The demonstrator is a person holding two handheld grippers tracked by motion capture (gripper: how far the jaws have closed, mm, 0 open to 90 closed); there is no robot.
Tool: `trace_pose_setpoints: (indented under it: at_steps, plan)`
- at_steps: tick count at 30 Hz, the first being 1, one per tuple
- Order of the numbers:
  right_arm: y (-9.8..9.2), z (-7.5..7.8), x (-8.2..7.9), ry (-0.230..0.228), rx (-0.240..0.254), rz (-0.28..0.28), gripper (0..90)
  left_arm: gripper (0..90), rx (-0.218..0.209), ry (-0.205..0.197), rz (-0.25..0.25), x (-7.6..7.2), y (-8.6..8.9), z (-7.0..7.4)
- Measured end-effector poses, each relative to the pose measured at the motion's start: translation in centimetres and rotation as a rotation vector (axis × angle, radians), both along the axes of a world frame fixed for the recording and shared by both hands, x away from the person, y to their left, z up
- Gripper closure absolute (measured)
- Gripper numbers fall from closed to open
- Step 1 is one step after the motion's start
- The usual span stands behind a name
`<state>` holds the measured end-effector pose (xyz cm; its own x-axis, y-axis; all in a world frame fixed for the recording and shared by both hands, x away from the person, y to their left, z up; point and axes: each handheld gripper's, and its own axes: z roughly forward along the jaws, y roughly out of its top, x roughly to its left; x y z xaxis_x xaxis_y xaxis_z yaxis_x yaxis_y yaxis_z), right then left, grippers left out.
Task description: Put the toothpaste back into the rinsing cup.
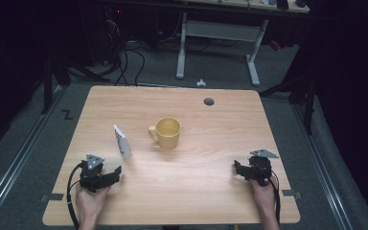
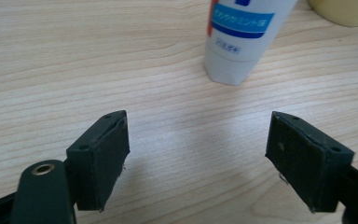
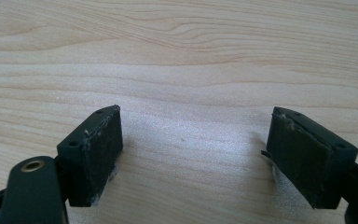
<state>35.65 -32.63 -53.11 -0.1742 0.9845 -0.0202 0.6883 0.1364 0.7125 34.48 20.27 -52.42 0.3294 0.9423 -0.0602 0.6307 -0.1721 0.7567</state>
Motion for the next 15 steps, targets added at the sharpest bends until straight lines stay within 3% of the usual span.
trace_pose_setpoints:
  at_steps: [15]
  plan:
    - [0.0, 0.0, 0.0, 0.0, 0.001, 0.0, 18.5, 20.0, -0.028, 0.005, -0.04, 0.16, -0.84, 0.7]
